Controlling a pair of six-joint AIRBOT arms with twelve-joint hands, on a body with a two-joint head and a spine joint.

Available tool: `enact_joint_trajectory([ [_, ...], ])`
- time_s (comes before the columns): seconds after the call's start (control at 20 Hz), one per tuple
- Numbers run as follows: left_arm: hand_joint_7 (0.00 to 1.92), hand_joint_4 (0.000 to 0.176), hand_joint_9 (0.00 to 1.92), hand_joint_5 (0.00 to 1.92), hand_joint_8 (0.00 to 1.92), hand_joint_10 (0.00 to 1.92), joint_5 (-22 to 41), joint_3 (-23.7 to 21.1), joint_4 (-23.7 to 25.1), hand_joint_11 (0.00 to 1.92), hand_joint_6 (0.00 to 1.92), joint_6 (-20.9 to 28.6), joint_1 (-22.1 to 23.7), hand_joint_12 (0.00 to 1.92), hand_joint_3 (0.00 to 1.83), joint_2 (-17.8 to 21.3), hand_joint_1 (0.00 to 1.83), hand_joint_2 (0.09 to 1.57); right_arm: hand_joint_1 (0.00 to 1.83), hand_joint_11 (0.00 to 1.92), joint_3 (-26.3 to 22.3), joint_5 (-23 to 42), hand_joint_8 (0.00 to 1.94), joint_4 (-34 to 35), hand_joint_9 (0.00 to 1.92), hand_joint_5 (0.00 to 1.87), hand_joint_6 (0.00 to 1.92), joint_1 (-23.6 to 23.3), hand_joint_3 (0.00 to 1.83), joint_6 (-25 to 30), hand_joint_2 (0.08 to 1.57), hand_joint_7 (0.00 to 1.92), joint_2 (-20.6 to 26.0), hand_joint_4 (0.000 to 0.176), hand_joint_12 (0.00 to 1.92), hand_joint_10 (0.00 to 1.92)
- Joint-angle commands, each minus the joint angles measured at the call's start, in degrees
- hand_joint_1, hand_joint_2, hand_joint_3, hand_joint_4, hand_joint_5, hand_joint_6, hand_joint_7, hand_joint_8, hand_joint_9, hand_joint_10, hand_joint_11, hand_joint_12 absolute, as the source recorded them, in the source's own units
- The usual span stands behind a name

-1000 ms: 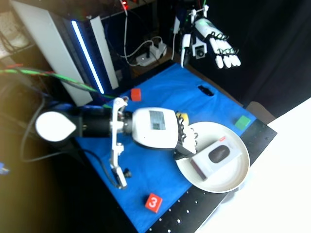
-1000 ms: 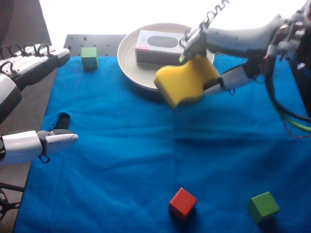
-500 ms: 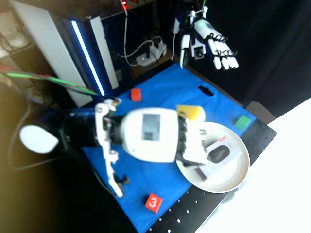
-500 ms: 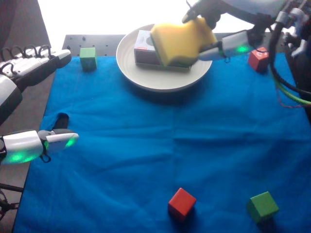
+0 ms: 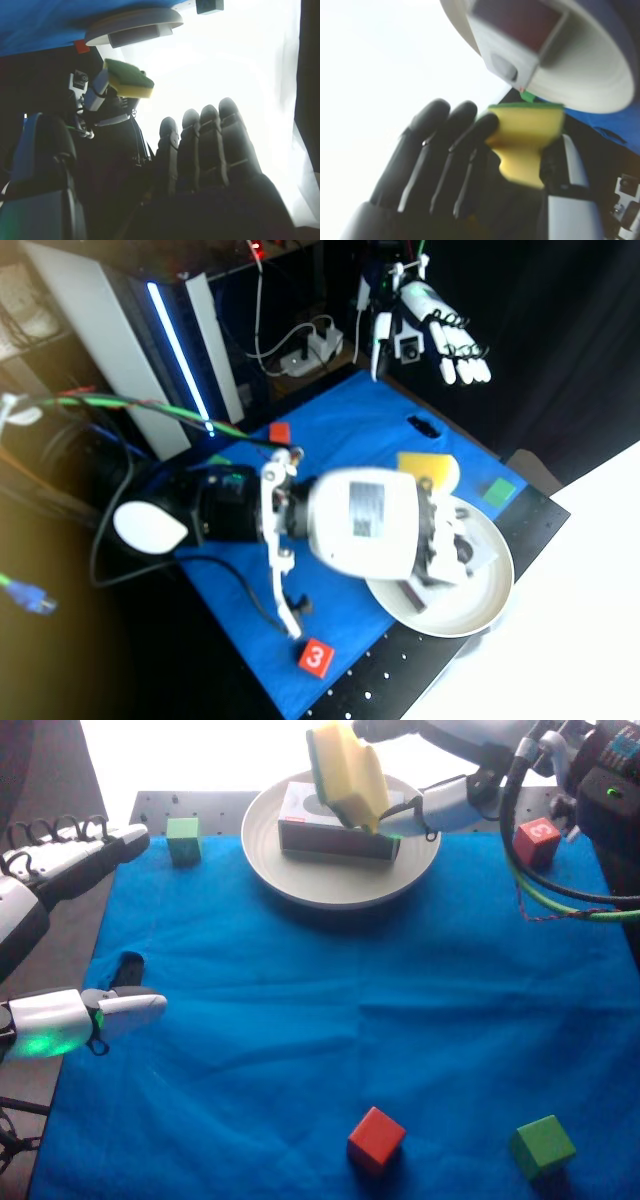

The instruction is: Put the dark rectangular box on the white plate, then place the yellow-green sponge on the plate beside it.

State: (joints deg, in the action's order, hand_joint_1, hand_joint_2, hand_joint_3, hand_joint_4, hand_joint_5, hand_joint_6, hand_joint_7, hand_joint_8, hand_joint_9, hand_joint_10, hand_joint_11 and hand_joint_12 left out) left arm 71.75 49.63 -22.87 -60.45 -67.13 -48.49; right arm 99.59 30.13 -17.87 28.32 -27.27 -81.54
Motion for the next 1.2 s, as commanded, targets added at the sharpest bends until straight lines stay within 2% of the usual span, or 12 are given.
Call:
enact_joint_trajectory([
  [0.0,0.15,0.026,0.08,0.17,0.00,0.00,6.8,0.3,0.8,0.00,0.00,0.4,0.4,0.18,0.00,-0.2,0.85,0.96,0.78,0.01,0.2,5.9,0.00,1.8,0.37,0.11,0.00,-1.0,0.00,0.1,0.87,0.36,0.0,0.103,0.95,0.01],
  [0.1,0.16,0.010,0.10,0.18,0.00,0.01,6.9,0.3,0.8,0.00,0.00,0.4,0.4,0.24,0.00,-0.2,0.85,0.96,0.79,0.00,0.3,5.8,0.01,2.1,0.23,0.00,0.00,-0.9,0.00,0.1,0.83,0.22,0.0,0.169,0.60,0.01],
  [0.15,0.16,0.013,0.10,0.17,0.00,0.00,6.9,0.3,0.8,0.00,0.00,0.4,0.4,0.26,0.00,-0.2,0.86,0.96,0.79,0.00,0.3,5.8,0.01,2.2,0.23,0.00,0.00,-0.9,0.00,0.1,0.81,0.21,0.0,0.175,0.47,0.01],
  [0.25,0.16,0.017,0.10,0.18,0.00,0.00,7.0,0.3,0.8,0.00,0.00,0.5,0.4,0.25,0.00,-0.2,0.86,0.96,0.77,0.00,0.2,5.9,0.02,2.2,0.28,0.00,0.00,-0.9,0.00,0.1,0.80,0.34,0.0,0.176,0.46,0.01],
  [0.3,0.15,0.040,0.08,0.18,0.00,0.00,7.0,0.3,0.8,0.00,0.00,0.5,0.4,0.20,0.00,-0.2,0.84,0.96,0.78,0.00,-0.1,5.9,0.03,2.2,0.39,0.00,0.00,-0.9,0.00,0.1,0.79,0.40,0.0,0.176,0.82,0.05],
  [0.35,0.15,0.047,0.08,0.18,0.00,0.00,7.1,0.3,0.8,0.00,0.00,0.5,0.4,0.19,0.00,-0.2,0.84,0.96,0.77,0.00,-0.7,5.9,0.02,2.2,0.35,0.00,0.00,-0.9,0.00,0.1,0.79,0.40,0.1,0.176,0.78,0.03],
  [0.5,0.14,0.046,0.06,0.18,0.00,0.00,7.4,0.3,0.8,0.00,0.00,0.6,0.4,0.12,0.00,-0.1,0.88,0.96,0.77,0.00,-3.5,8.6,0.00,3.9,0.06,0.00,0.00,-0.9,0.00,0.1,0.79,0.08,3.3,0.176,0.40,0.00],
  [0.6,0.13,0.082,0.06,0.18,0.00,0.00,7.7,0.3,0.8,0.00,0.00,0.6,0.4,0.08,0.00,0.0,0.88,0.95,0.72,0.00,-6.6,13.4,0.00,7.5,0.05,0.00,0.00,0.4,0.00,0.1,0.79,0.02,6.6,0.176,0.07,0.01],
  [0.75,0.10,0.109,0.03,0.21,0.00,0.00,8.1,0.2,0.9,0.00,0.00,0.8,0.4,0.15,0.00,0.3,0.89,0.92,0.74,0.01,-11.9,23.4,0.00,14.2,0.01,0.00,0.00,5.9,0.00,0.1,0.80,0.00,10.6,0.176,0.01,0.00],
  [0.95,0.10,0.064,0.02,0.19,0.00,0.00,11.4,-0.2,1.7,0.00,0.00,2.2,0.4,0.13,0.00,0.7,0.82,0.92,0.67,0.01,-20.9,41.0,0.01,23.4,0.00,0.00,0.00,16.2,0.00,0.1,0.78,0.05,16.2,0.171,0.01,0.00],
  [1.1,0.09,0.085,0.02,0.15,0.00,0.01,15.0,-0.3,2.9,0.00,0.00,4.5,0.4,0.01,0.00,0.8,0.62,0.93,0.78,0.00,-28.1,55.0,0.00,29.7,0.01,0.00,0.00,25.7,0.00,0.1,0.80,0.04,20.8,0.159,0.00,0.00],
  [1.15,0.10,0.127,0.02,0.16,0.00,0.00,16.0,-0.3,3.2,0.03,0.01,5.0,0.4,0.01,0.00,0.8,0.61,0.88,0.83,0.00,-30.0,58.9,0.00,31.3,0.00,0.00,0.00,28.2,0.00,0.1,0.78,0.03,21.8,0.175,0.00,0.00],
])
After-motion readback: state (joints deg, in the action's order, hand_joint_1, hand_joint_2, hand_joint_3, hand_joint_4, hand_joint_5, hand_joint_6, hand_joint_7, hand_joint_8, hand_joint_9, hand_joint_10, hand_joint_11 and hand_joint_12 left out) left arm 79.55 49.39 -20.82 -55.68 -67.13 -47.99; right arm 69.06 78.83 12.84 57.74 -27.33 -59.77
